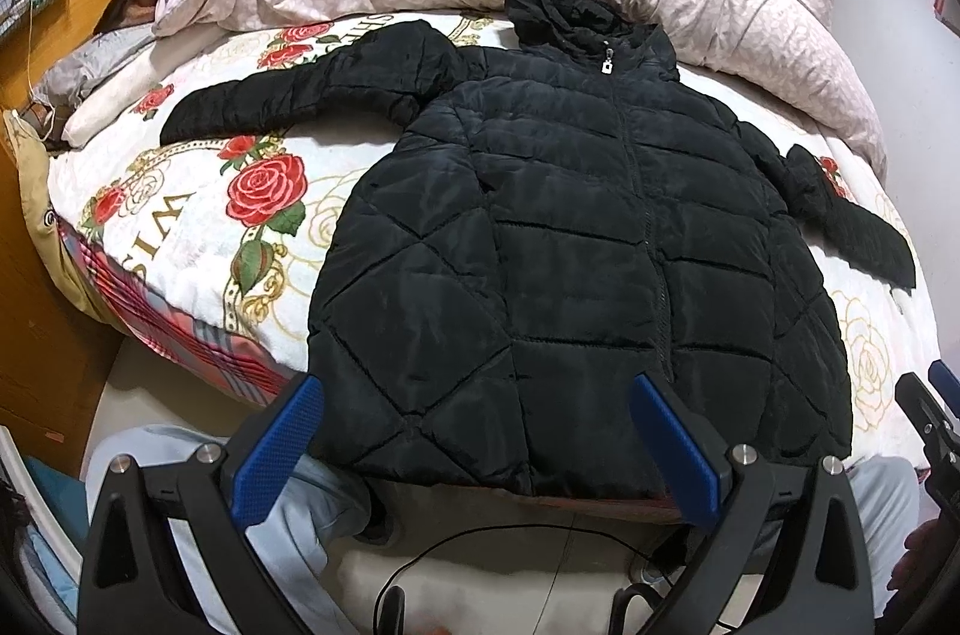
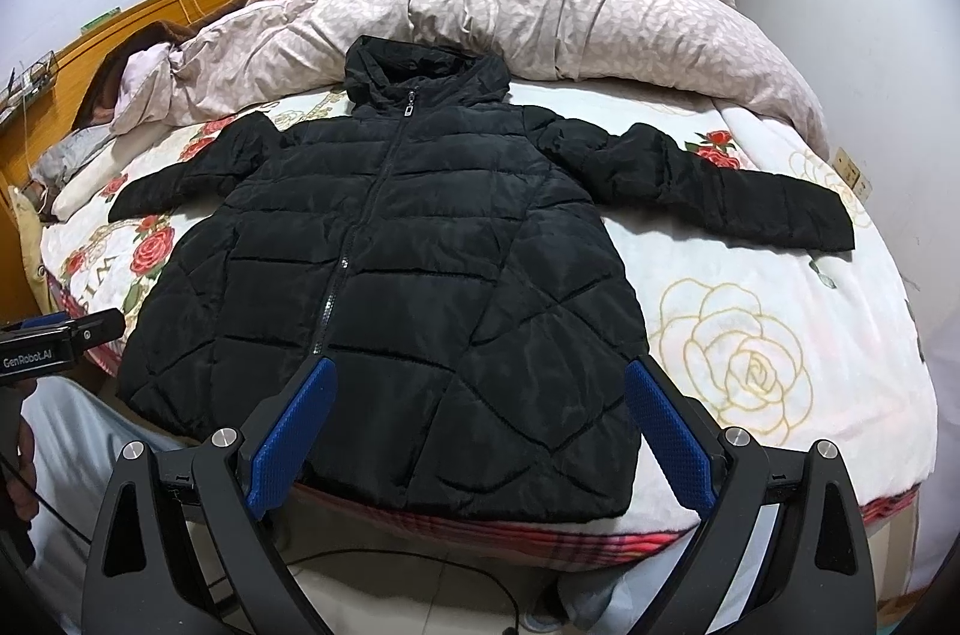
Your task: Fold large clothes
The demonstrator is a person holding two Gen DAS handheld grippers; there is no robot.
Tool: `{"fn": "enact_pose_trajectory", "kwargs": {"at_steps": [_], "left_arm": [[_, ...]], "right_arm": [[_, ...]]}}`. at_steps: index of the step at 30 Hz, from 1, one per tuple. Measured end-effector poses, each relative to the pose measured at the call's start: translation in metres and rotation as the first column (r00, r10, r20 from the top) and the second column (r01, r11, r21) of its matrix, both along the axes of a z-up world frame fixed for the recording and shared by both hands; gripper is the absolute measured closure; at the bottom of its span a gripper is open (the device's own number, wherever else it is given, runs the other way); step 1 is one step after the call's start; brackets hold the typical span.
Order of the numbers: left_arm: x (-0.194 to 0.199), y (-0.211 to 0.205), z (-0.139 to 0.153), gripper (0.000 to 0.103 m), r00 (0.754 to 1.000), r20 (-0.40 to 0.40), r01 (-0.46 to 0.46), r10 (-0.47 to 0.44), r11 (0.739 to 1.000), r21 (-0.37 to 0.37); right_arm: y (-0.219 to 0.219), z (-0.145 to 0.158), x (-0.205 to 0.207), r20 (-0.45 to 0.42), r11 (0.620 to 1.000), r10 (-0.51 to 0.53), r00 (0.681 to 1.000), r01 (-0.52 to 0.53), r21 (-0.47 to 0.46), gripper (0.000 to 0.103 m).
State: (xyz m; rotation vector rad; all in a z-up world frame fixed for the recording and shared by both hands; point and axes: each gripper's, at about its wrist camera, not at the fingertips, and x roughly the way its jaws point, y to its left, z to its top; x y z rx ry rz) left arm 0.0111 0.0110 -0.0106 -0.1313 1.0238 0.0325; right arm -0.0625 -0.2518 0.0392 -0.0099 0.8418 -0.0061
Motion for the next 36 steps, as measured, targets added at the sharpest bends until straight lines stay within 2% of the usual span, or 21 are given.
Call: {"fn": "enact_pose_trajectory", "kwargs": {"at_steps": [8, 18, 21, 24, 31, 36], "left_arm": [[0.035, 0.034, -0.018, 0.000, 0.998, -0.019, -0.067, 0.068, 0.997, 0.022], [0.108, 0.120, -0.047, 0.001, 0.973, -0.007, -0.232, 0.232, 0.972, 0.031], [0.137, 0.155, -0.059, 0.001, 0.959, -0.018, -0.282, 0.282, 0.959, -0.008], [0.161, 0.183, -0.068, 0.004, 0.946, -0.007, -0.323, 0.323, 0.946, -0.013], [0.213, 0.260, -0.096, 0.006, 0.889, -0.009, -0.457, 0.458, 0.888, -0.041], [0.237, 0.297, -0.118, 0.009, 0.858, -0.022, -0.514, 0.513, 0.857, -0.050]], "right_arm": [[0.010, -0.008, 0.040, -0.018, 0.999, 0.045, 0.999, -0.045, -0.020, 0.006], [0.036, -0.041, 0.115, -0.074, 0.993, 0.111, 0.991, -0.115, -0.041, 0.006], [0.043, -0.053, 0.138, -0.092, 0.991, 0.125, 0.988, -0.130, -0.046, 0.006], [0.047, -0.064, 0.160, -0.108, 0.989, 0.130, 0.986, -0.136, -0.050, 0.006], [0.054, -0.089, 0.197, -0.139, 0.987, 0.132, 0.982, -0.143, -0.074, 0.006], [0.058, -0.103, 0.218, -0.158, 0.986, 0.126, 0.979, -0.141, -0.087, 0.006]]}}
